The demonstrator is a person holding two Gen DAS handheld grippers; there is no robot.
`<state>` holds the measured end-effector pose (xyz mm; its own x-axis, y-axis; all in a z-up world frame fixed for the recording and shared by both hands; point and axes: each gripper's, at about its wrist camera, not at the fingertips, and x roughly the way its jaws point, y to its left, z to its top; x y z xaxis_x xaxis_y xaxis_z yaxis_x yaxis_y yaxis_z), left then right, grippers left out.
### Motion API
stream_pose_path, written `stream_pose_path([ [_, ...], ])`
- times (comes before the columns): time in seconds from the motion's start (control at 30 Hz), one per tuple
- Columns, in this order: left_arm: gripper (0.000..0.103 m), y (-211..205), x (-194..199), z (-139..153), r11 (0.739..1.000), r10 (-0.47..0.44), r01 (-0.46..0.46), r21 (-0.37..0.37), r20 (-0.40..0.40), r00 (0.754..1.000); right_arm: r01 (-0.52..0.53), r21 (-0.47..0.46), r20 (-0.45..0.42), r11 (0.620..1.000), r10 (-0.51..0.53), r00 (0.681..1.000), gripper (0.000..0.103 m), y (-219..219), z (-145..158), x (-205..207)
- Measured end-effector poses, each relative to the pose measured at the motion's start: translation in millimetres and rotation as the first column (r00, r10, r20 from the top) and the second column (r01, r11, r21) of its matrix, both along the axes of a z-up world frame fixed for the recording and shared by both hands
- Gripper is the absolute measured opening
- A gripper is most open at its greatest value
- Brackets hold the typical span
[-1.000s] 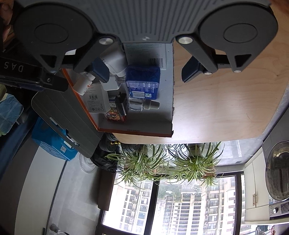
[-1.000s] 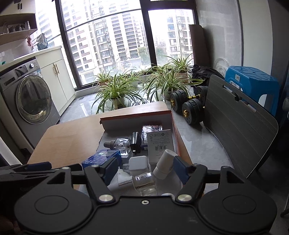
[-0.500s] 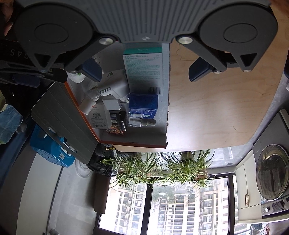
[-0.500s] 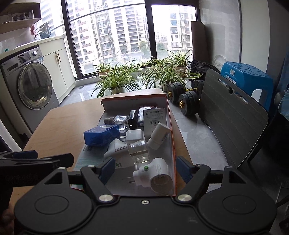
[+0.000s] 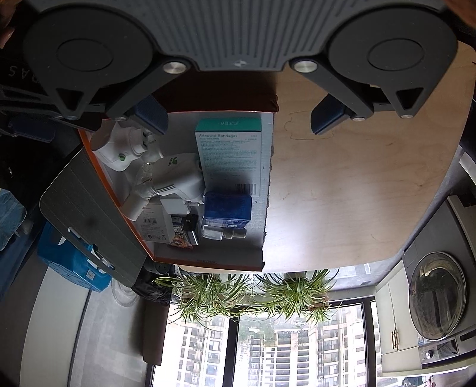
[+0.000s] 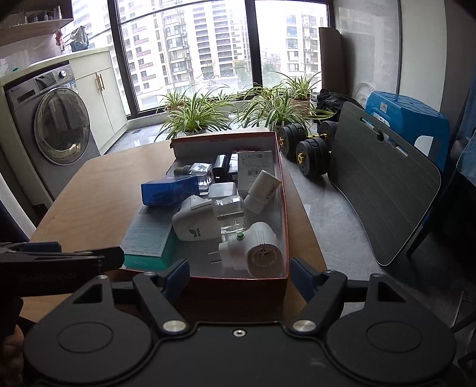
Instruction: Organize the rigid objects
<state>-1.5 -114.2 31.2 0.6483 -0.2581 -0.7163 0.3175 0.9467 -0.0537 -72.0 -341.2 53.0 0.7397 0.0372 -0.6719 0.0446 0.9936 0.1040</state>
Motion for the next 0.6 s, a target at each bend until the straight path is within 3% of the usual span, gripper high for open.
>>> stream_pose_path([
  [0.6, 0.103, -6.7, -1.2, -5.8, 0.999, -0.007, 0.007, 0.034, -0.014, 1.000, 0.003, 0.003, -0.018, 1.000, -0.003, 1.000, 0.088, -2.2, -7.1, 2.5],
])
